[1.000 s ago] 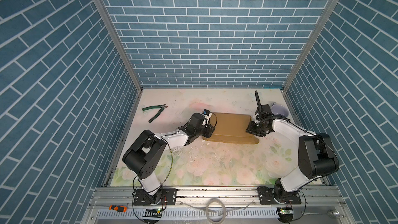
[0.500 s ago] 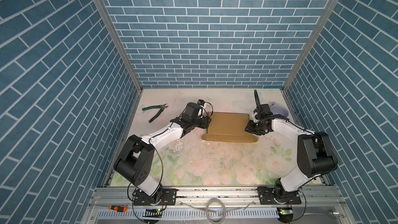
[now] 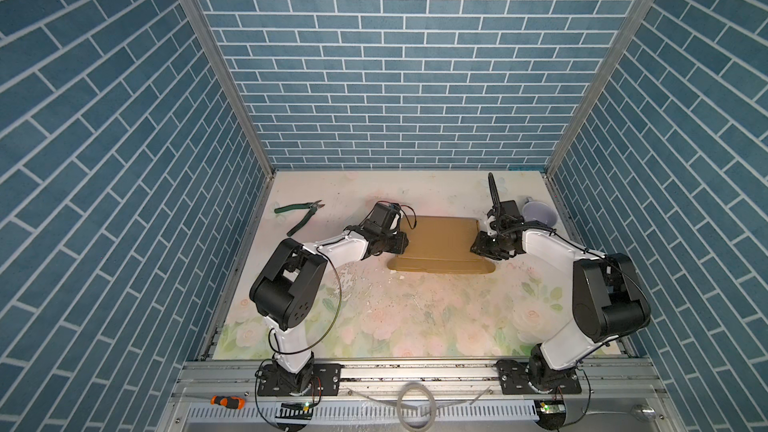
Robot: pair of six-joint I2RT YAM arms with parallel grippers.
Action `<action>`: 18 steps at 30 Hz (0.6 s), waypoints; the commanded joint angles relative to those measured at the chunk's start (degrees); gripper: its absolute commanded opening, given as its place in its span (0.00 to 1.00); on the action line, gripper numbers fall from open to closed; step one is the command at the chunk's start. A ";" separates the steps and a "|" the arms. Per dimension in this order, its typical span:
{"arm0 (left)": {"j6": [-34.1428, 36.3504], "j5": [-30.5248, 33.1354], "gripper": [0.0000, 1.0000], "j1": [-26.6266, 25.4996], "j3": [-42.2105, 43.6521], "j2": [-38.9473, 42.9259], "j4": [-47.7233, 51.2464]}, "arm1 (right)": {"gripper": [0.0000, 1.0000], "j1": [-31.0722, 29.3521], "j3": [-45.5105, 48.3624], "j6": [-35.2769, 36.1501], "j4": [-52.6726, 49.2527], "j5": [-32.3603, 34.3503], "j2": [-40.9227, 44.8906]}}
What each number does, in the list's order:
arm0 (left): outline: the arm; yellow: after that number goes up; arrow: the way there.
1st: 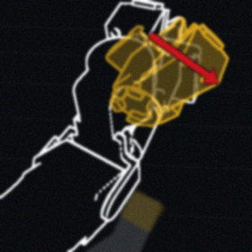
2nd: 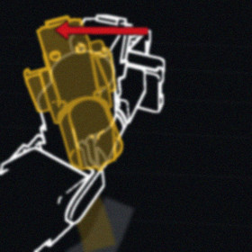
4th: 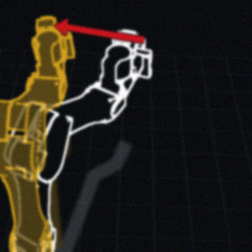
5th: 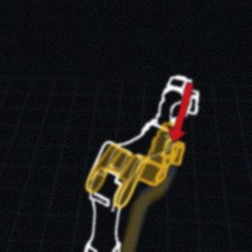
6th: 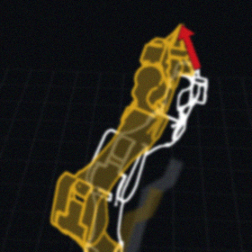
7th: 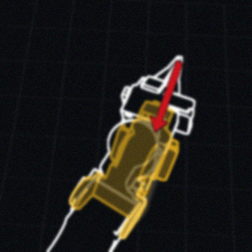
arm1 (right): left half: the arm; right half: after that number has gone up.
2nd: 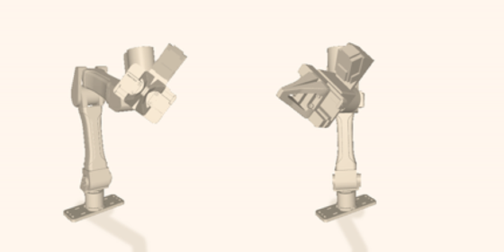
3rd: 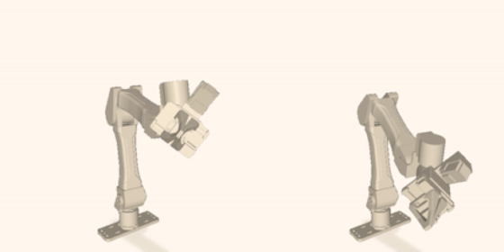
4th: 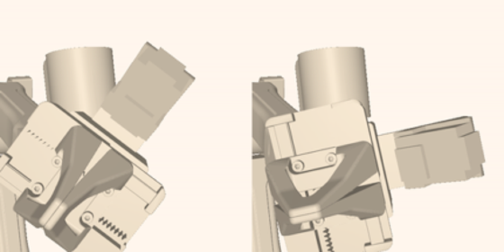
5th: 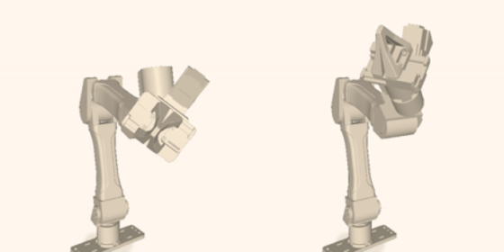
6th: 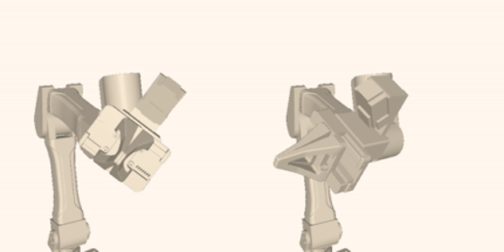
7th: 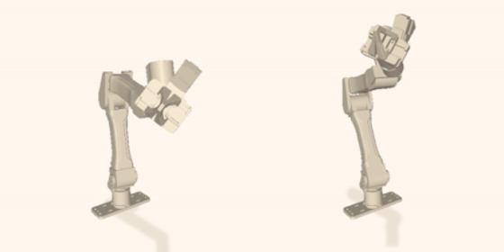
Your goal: Fold the paper box
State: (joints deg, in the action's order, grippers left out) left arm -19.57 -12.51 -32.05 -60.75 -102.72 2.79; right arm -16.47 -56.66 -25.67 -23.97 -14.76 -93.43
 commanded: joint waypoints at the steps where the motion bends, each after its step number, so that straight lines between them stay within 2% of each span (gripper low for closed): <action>1: 0.78 -3.20 0.39 -0.92 1.99 0.99 0.14 | 0.35 -3.04 2.13 -2.07 0.49 -7.29 -2.47; 6: 1.93 -2.31 0.39 0.11 2.65 1.52 1.31 | 0.39 -1.93 1.98 -2.10 0.38 -7.27 -1.33; 11: 2.23 -1.56 0.28 0.38 3.05 -2.26 1.23 | 0.36 -1.29 3.13 -1.40 0.71 -7.23 -5.75; 18: 2.89 -1.90 0.32 1.57 1.71 0.53 3.32 | 0.35 -1.20 2.12 0.55 -0.98 -3.76 -4.83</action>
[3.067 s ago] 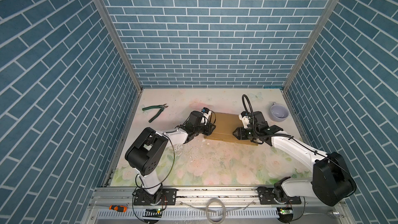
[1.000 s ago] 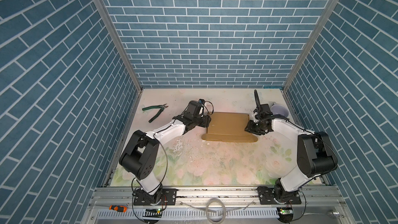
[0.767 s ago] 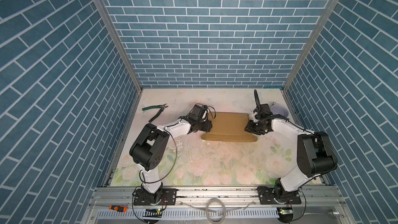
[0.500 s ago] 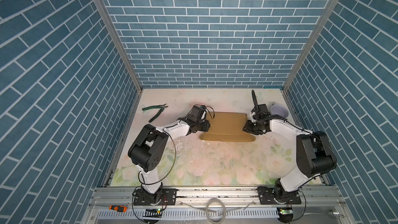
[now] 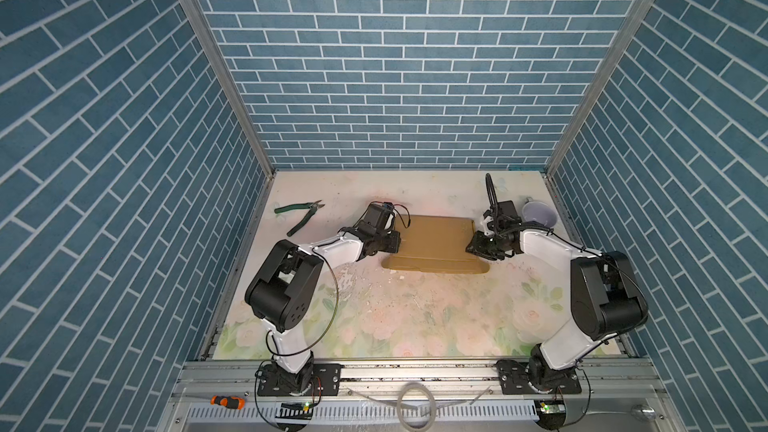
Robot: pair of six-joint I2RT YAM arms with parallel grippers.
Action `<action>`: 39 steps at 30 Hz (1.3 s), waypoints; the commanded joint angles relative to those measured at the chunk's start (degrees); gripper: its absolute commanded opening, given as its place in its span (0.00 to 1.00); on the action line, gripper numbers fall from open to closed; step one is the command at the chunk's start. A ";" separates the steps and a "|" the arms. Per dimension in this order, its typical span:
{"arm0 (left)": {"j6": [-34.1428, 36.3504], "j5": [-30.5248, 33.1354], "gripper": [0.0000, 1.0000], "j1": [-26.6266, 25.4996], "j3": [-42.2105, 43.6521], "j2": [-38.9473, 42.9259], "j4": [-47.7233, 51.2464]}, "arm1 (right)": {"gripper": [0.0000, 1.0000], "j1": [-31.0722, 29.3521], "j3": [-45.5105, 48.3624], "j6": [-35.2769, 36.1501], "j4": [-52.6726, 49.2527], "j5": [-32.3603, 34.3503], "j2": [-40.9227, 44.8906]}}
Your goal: Fold the paper box
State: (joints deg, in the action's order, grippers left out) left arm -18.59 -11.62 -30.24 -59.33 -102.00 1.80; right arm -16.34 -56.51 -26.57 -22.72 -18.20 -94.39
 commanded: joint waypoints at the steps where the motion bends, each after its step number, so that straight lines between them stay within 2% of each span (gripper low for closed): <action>1: 2.28 -2.80 0.32 0.04 -0.05 0.10 4.79 | 0.35 -1.33 1.59 1.88 -2.78 -0.22 -4.03; 4: 2.96 -2.71 0.36 0.61 -0.48 0.28 6.83 | 0.38 -1.15 0.87 2.31 -3.71 -1.27 -3.74; 6: 3.18 -2.64 0.41 0.62 0.29 0.59 7.11 | 0.43 -0.69 1.08 2.31 -3.57 -3.08 -2.73; 9: 3.00 -2.69 0.43 0.92 2.12 0.45 6.44 | 0.50 0.74 1.63 2.31 -3.38 -6.77 -1.70; 16: 2.12 -2.86 0.39 2.76 4.98 -1.26 4.16 | 0.75 4.61 3.56 1.57 -1.86 -14.13 3.19; 23: 1.26 -2.60 0.37 3.87 6.40 -1.71 3.08 | 0.90 9.54 8.93 -1.86 5.08 -22.07 2.29; 30: 1.84 -1.11 0.34 5.34 5.64 -5.42 6.37 | 0.93 10.46 13.66 -8.76 14.67 -27.19 0.02; 39: -0.58 -5.96 0.28 10.55 7.70 -7.45 6.89 | 0.94 10.44 16.14 -12.59 19.65 -30.06 -0.97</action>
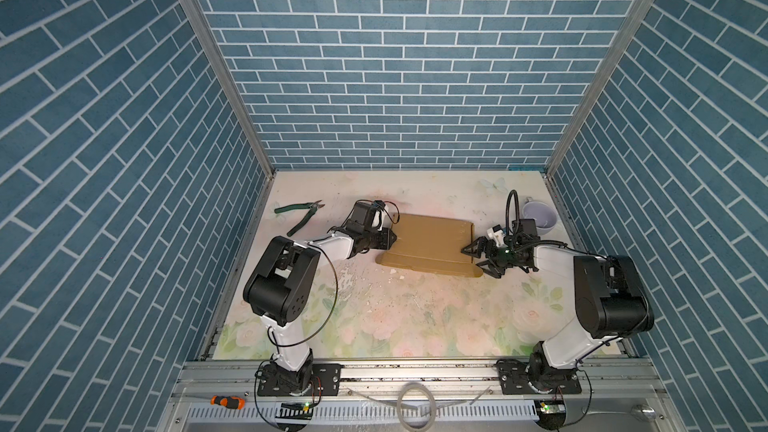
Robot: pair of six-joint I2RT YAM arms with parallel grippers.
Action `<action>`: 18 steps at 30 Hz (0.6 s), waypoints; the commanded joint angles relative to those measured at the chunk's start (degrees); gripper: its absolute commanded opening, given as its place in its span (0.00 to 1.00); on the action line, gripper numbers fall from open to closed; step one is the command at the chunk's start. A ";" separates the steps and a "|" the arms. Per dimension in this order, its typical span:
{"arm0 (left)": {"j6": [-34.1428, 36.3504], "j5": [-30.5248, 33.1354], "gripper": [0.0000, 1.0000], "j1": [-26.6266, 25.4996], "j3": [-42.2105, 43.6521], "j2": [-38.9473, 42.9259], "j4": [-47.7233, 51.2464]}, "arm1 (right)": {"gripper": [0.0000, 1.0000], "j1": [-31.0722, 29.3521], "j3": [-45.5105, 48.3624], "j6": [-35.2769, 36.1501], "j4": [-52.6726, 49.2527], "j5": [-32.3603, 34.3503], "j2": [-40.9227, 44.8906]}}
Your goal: Fold the paper box
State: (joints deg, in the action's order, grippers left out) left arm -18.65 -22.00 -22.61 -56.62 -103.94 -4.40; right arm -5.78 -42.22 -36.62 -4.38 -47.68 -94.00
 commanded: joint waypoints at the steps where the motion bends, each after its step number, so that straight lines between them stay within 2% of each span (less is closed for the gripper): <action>1: -0.82 3.25 0.28 3.47 5.18 -5.85 12.64 | 0.94 -0.13 1.92 -2.87 1.80 -0.65 -1.33; 12: -0.72 2.14 0.27 5.09 5.19 -8.60 12.16 | 0.94 -3.10 0.11 -8.88 9.48 -2.41 -5.68; 18: -0.68 2.02 0.26 5.06 5.37 -8.47 11.69 | 0.86 -5.88 -0.53 -12.77 14.45 -2.84 -6.64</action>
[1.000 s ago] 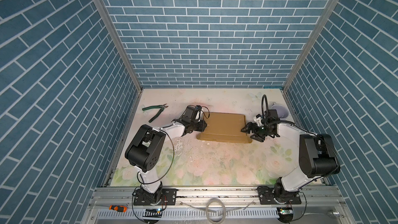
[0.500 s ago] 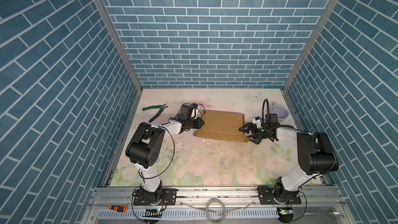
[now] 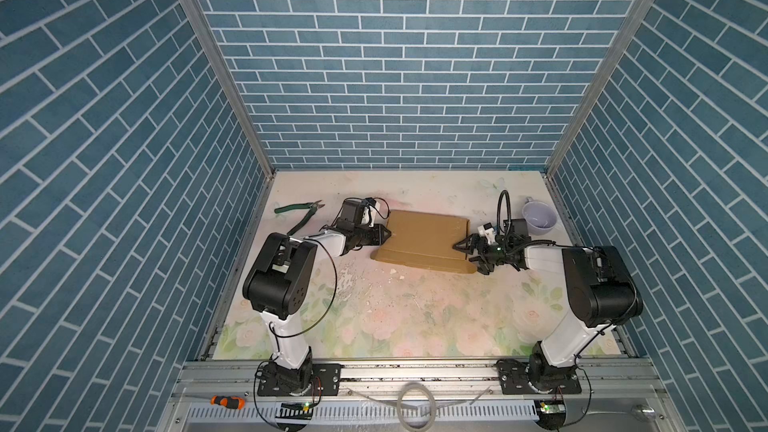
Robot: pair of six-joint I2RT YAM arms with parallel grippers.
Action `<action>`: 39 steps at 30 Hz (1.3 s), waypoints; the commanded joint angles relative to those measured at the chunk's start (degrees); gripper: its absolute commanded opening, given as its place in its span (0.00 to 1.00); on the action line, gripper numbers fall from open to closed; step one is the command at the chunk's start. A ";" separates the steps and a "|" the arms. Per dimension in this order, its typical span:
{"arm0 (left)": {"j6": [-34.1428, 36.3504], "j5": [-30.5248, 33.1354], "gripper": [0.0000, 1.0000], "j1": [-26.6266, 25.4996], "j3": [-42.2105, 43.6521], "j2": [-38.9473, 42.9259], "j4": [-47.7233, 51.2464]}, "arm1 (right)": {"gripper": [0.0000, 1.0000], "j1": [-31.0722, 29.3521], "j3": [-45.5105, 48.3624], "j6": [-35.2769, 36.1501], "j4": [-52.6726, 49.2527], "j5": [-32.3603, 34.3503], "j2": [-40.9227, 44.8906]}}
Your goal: Fold the paper box
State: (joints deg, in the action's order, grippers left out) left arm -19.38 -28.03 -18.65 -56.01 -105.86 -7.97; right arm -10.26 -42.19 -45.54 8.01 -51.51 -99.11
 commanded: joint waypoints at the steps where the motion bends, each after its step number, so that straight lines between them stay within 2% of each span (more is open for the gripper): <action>1: 0.05 8.09 0.27 1.16 4.77 -6.55 15.17 | 0.84 -1.72 -0.24 -5.45 4.24 0.74 -1.59; 6: -0.56 6.60 0.29 1.08 6.24 -3.36 11.10 | 0.70 -1.95 2.63 -14.71 15.50 0.48 -1.61; 11: -1.18 5.93 0.40 0.79 7.36 4.30 6.77 | 0.61 -1.96 4.64 -21.73 23.06 0.12 -1.79; 16: -1.15 7.34 0.49 0.74 7.14 11.21 5.94 | 0.57 -1.94 4.93 -23.19 23.91 -0.19 -0.66; 21: 1.81 11.02 0.57 0.41 7.13 19.86 6.74 | 0.55 -1.88 4.93 -25.00 24.53 -1.04 0.90; 24: 8.53 17.57 0.61 -1.49 6.97 27.61 9.14 | 0.53 -1.72 5.32 -28.10 26.04 -1.63 2.04; 27: 18.81 23.65 0.65 -5.77 6.26 34.97 11.29 | 0.51 -1.71 6.21 -31.92 27.50 -1.67 4.14; 30: 33.45 28.66 0.76 -13.68 6.64 40.13 12.48 | 0.50 -1.74 6.52 -33.95 26.14 -1.76 7.17; 34: 49.08 34.42 0.83 -24.71 4.80 41.22 18.97 | 0.49 -1.78 6.23 -34.53 20.46 -1.71 12.02; 39: 57.61 42.10 0.86 -32.64 1.26 39.61 27.74 | 0.49 -1.80 5.47 -34.62 14.43 -2.00 16.99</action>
State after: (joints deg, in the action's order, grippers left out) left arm 27.90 6.63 -48.56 -52.80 -65.89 12.10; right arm -12.10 -36.21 -77.80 26.02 -52.56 -84.66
